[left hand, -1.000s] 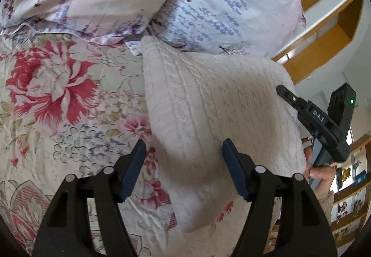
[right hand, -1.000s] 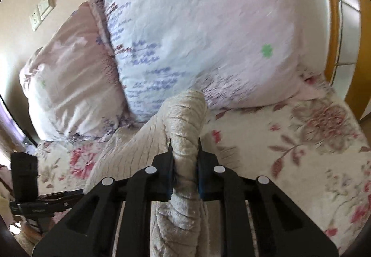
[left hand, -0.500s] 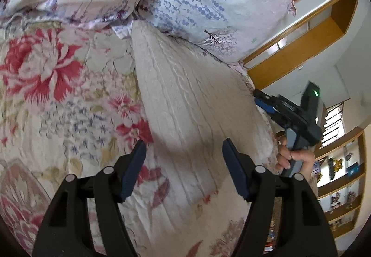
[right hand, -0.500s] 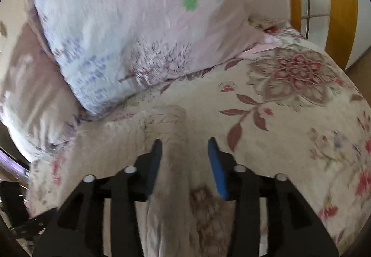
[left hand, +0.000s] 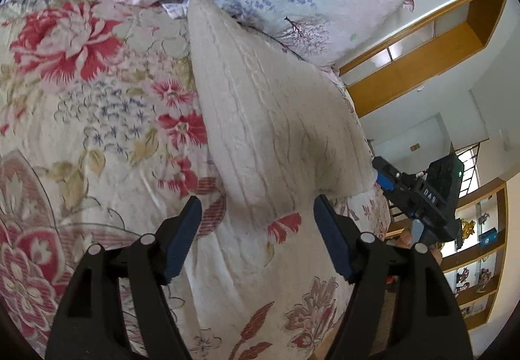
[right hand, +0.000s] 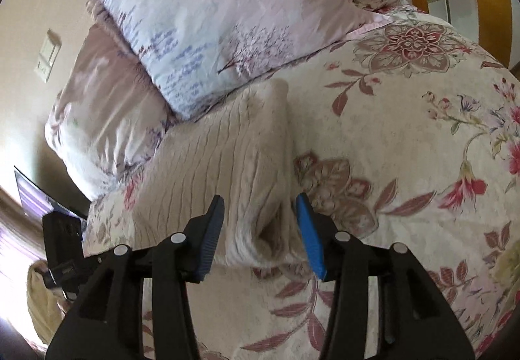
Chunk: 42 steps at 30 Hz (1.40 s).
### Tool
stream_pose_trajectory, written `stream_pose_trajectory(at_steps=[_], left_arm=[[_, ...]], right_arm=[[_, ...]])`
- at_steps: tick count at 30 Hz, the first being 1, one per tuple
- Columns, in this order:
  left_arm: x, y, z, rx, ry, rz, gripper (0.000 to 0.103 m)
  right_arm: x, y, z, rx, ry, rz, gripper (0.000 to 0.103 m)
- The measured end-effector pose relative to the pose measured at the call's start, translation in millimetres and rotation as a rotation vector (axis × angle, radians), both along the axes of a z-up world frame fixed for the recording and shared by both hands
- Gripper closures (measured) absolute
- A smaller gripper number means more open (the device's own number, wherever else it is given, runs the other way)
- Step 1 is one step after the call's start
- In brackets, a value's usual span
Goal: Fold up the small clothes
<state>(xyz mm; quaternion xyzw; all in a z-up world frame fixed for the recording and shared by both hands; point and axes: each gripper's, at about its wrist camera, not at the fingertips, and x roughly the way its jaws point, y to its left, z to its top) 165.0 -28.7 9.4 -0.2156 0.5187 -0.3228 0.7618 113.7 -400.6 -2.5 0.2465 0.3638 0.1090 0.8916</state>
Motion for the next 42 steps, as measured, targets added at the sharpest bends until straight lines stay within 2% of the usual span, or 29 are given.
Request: stream_pose_trajectory(at_steps=[1, 4, 6, 8, 9, 11, 12, 15, 17, 19, 21, 23, 27, 29, 30, 31, 32, 33, 36, 38, 42], left_arm=[[-0.4, -1.2, -1.6, 0.000, 0.009, 0.003, 0.036], [-1.6, -5.6, -4.3, 0.005, 0.020, 0.006, 0.044], [-2.6, -9.7, -5.9, 0.012, 0.023, -0.003, 0.058], [-2.9, -13.5, -7.9, 0.013, 0.025, -0.011, 0.068], [-3.5, -13.6, -8.1, 0.017, 0.021, -0.008, 0.076], [-2.4, -10.8, -8.8, 0.001, 0.026, -0.005, 0.082], [-0.3, -8.3, -9.1, -0.022, 0.032, 0.000, 0.084], [-2.2, -2.6, -7.5, -0.057, 0.024, 0.002, 0.086], [-7.6, -2.3, -5.2, -0.048, -0.001, -0.006, 0.088], [-12.3, -2.6, -6.4, -0.029, -0.010, -0.013, 0.090], [-16.1, -2.0, -11.0, -0.014, -0.002, -0.013, 0.094], [-16.8, -1.8, -15.9, 0.011, 0.001, -0.009, 0.094], [-18.0, -3.2, -12.6, 0.023, -0.012, -0.014, 0.091], [-17.9, -5.3, -8.2, 0.035, -0.024, -0.022, 0.088], [-16.6, -7.1, -5.3, 0.046, -0.033, -0.020, 0.081], [-16.4, -6.8, -1.8, 0.060, -0.046, -0.014, 0.076], [-17.8, -5.5, 3.5, 0.077, -0.067, -0.007, 0.064], [-18.5, -4.0, 9.6, 0.093, -0.088, 0.002, 0.055], [-16.9, -7.9, 31.6, 0.131, -0.181, 0.021, 0.041], [-12.8, -14.7, 43.6, 0.133, -0.225, 0.022, 0.038], [-6.6, -35.8, 52.4, 0.122, -0.251, -0.020, 0.036]], right_arm=[[-0.3, 2.8, -2.9, -0.002, 0.000, 0.009, 0.055], [-1.9, 8.7, -6.8, -0.013, -0.010, 0.018, 0.067], [-2.0, 12.3, -8.9, -0.031, -0.019, 0.027, 0.078], [-2.3, 16.4, -9.5, -0.055, -0.022, 0.030, 0.089], [-4.7, 17.2, -6.6, -0.072, -0.039, 0.021, 0.090], [-13.9, 14.3, 7.1, -0.086, -0.108, -0.012, 0.093], [-21.5, 9.6, 17.4, -0.081, -0.153, -0.037, 0.093], [-32.5, 2.0, 32.2, -0.083, -0.209, -0.076, 0.094], [-29.7, 5.5, 27.7, -0.145, -0.176, -0.085, 0.094], [-22.5, 9.5, 8.3, -0.219, -0.093, -0.101, 0.094], [-15.9, 9.4, -15.2, -0.245, -0.015, -0.117, 0.094], [-13.8, 8.5, -26.0, -0.229, 0.008, -0.133, 0.094], [-13.4, 8.1, -27.8, -0.234, 0.015, -0.139, 0.093], [-14.4, 8.3, -21.5, -0.242, 0.016, -0.145, 0.088], [-15.0, 8.1, -17.6, -0.245, 0.012, -0.151, 0.084], [-16.9, 8.4, -11.2, -0.264, -0.003, -0.170, 0.074], [-19.4, 9.9, -3.2, -0.292, -0.031, -0.190, 0.070], [-21.3, 10.9, 2.6, -0.311, -0.055, -0.198, 0.070], [-19.9, 22.2, 18.3, -0.303, -0.127, -0.146, 0.069], [-13.5, 31.4, 19.5, -0.297, -0.130, -0.109, 0.069], [-0.7, 48.5, 15.8, -0.307, -0.128, -0.063, 0.069]])
